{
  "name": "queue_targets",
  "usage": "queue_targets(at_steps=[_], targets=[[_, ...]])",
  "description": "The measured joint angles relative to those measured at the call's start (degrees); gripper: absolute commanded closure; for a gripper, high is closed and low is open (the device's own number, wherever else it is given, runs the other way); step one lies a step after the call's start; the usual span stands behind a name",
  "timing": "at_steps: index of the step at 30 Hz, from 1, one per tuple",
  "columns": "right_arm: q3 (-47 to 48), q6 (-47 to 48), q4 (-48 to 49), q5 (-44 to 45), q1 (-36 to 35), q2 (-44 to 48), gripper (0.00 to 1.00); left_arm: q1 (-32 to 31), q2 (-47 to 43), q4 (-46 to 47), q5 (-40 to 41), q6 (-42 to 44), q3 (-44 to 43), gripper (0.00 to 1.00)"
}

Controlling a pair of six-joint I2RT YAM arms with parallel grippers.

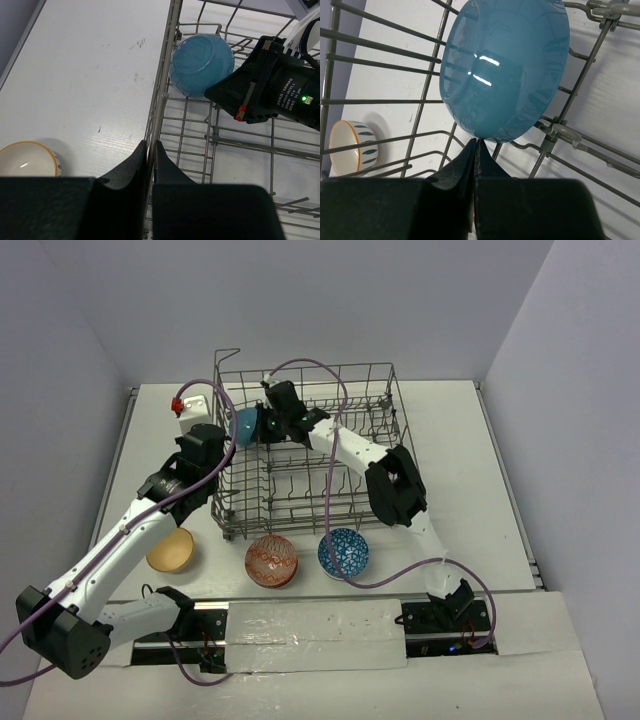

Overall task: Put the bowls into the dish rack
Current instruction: Move the bowl to the dish rack.

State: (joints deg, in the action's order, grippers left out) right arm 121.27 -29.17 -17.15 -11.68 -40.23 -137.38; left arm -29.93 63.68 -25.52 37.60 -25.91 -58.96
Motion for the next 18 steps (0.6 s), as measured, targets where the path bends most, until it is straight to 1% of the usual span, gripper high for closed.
queue_targets(at_steps=[9,15,18], targets=[[1.5,-1.3,0.9,-1.0,0.0,-2.7,1.00,0.0,0.2,0.3,0.1,0.3,0.0,1.00],[1.5,-1.4,1.3,-1.7,0.1,-2.9,1.00,0.0,0.3,0.4,0.2,0.4,0.0,1.00],[-1.6,-1.3,4.7,-2.6,0.2,-2.1,1.00,0.0,0.3,0.4,0.2,0.4,0.0,1.00]])
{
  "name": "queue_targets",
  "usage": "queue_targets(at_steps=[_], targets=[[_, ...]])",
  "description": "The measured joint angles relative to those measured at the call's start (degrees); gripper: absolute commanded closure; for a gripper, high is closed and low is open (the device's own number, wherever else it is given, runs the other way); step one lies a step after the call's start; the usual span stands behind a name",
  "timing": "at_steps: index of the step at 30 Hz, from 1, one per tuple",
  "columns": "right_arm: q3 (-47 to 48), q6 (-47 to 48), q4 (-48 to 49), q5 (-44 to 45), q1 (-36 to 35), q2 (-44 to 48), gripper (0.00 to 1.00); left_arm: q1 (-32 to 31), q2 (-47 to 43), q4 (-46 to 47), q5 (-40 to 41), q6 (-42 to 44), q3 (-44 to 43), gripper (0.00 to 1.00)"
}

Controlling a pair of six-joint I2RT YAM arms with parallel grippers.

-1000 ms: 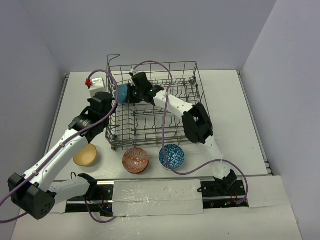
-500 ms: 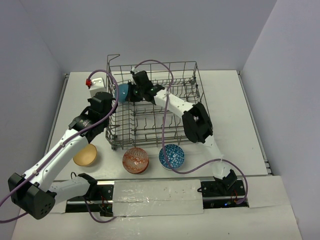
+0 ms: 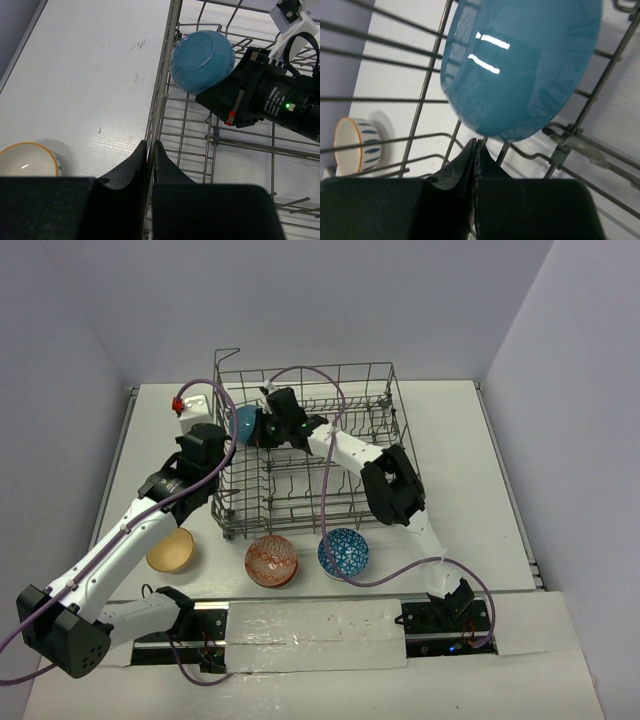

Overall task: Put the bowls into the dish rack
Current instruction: Move the bowl to the dish rack.

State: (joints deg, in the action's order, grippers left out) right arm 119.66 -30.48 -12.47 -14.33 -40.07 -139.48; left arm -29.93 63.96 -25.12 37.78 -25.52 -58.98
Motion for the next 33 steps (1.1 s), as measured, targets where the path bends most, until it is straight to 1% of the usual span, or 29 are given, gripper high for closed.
queue_targets(at_steps=[4,7,10,14,15,17,18,20,21,22,23,27,33], targets=[[-5.5,0.3,3.6,-1.9,-0.1,2.7,1.00,0.0,0.0,0.0,0.0,0.0,0.0,0.98],[-9.9,0.9,4.5,-2.6,-0.1,5.8,0.96,0.0,0.0,0.0,0.0,0.0,0.0,0.96],[-14.3,1.6,5.3,-2.6,0.0,9.4,0.95,0.0,0.0,0.0,0.1,0.0,-0.1,0.94],[-19.3,1.9,5.6,-2.7,0.0,14.2,0.89,0.0,0.0,0.0,0.2,-0.1,-0.1,0.88],[-19.9,2.0,5.6,-2.9,0.0,15.1,0.87,0.0,0.0,-0.1,0.2,-0.1,-0.1,0.85],[-20.0,2.2,5.9,-3.1,0.0,16.5,0.84,0.0,0.1,-0.1,0.5,-0.4,-0.1,0.80],[-20.0,2.4,6.1,-3.2,0.0,17.3,0.83,0.0,0.1,-0.1,0.7,-0.7,-0.1,0.74],[-20.0,2.7,6.4,-3.4,0.0,18.5,0.82,0.0,0.4,-0.5,1.3,-1.0,-0.1,0.68],[-20.0,3.0,6.6,-3.6,0.0,19.0,0.82,0.1,0.7,-0.9,1.5,-1.1,-0.1,0.61],[-20.0,3.0,6.8,-3.7,0.0,19.4,0.82,0.2,0.9,-1.4,1.6,-1.1,-0.1,0.59],[-20.0,3.1,6.9,-3.9,0.0,19.8,0.82,0.2,1.2,-1.8,1.7,-1.3,-0.1,0.55],[-21.5,3.3,7.4,-4.4,0.0,21.5,0.82,0.2,1.3,-2.6,2.1,-1.3,-0.1,0.49],[-24.0,4.4,7.1,-4.7,0.0,24.8,0.80,0.2,1.2,-2.6,2.7,-1.3,-0.1,0.45]])
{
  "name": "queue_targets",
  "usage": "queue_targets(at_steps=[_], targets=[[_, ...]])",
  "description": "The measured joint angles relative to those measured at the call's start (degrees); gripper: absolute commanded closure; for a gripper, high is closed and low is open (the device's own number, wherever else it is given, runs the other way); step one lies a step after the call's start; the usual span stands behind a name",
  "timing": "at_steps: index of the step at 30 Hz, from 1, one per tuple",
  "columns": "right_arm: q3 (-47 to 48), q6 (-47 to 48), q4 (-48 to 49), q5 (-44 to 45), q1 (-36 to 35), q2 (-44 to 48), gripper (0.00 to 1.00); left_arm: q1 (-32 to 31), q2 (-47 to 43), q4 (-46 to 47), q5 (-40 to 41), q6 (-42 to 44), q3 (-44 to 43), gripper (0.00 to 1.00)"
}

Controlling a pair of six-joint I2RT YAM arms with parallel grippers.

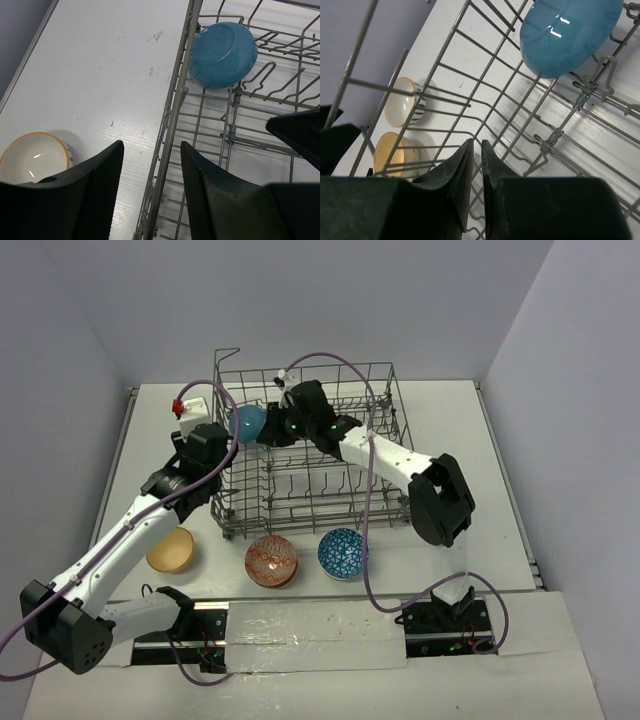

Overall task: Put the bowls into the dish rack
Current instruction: Move the bowl to the dish rack, then pick up the bowl from the corner of the board.

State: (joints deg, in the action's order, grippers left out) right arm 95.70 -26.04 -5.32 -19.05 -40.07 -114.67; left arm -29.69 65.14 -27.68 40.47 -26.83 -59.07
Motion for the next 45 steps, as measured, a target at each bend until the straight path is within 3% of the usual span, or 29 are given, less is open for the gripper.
queue_targets(at_steps=[15,26,34,45], targets=[[-16.1,6.0,1.1,0.4,0.1,19.3,0.76,0.0,-11.0,-1.3,7.4,-2.7,-1.6,0.47],[-26.2,9.5,1.4,-0.3,1.8,30.8,0.70,0.0,-7.8,-20.8,17.0,-16.3,-9.1,0.45],[-30.9,10.8,2.1,-1.7,2.7,37.9,0.68,2.4,-7.0,-28.6,16.5,-23.3,-8.8,0.42],[-33.5,10.4,3.0,-5.1,3.9,38.1,0.68,16.2,-6.3,-21.4,4.8,-18.4,-2.5,0.40]])
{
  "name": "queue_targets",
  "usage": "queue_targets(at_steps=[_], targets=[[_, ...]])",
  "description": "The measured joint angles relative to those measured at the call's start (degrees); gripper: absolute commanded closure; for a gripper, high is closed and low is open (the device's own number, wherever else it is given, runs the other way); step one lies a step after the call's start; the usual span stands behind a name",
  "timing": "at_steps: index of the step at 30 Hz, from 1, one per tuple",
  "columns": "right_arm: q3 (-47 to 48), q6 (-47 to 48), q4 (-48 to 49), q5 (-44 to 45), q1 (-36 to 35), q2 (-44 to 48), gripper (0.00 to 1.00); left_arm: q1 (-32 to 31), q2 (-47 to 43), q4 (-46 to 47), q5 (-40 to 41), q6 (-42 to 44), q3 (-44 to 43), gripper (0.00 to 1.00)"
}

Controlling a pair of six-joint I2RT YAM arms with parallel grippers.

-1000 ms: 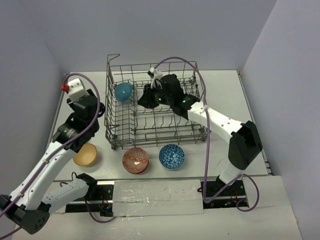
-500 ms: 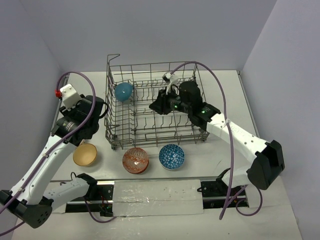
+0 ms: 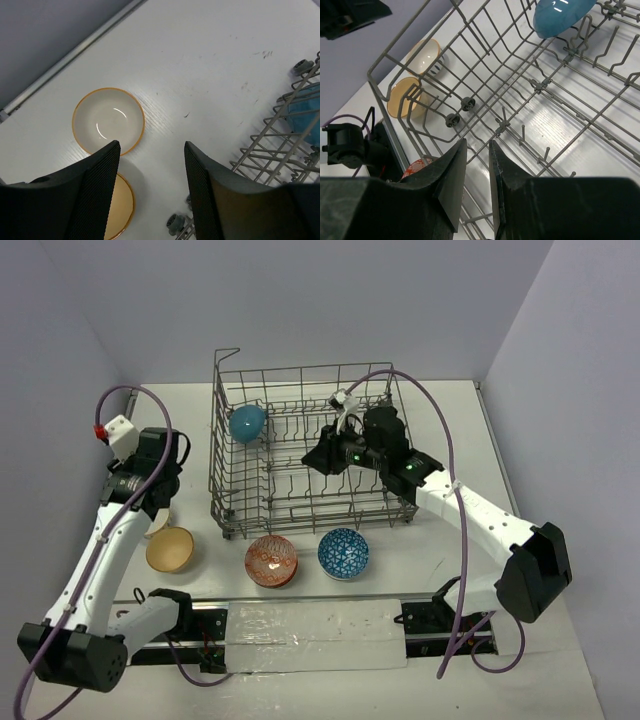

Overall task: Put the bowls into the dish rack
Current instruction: Pick up the bowl from the corner of the board.

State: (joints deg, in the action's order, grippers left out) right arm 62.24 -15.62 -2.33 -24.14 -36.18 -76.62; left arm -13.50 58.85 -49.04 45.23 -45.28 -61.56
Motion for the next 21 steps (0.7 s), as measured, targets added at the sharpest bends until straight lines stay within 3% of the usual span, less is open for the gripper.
queue_targets(at_steps=[9,21], targets=[[-0.9,-0.7,1.6,-2.5,2.1,0.0,0.68,12.3,4.9,8.3,-14.8,5.6,3.0,0.40],[-1.7,-1.5,2.8,-4.5,3.9,0.0,0.67,13.0,13.1,11.3,-17.8,8.2,4.1,0.41]])
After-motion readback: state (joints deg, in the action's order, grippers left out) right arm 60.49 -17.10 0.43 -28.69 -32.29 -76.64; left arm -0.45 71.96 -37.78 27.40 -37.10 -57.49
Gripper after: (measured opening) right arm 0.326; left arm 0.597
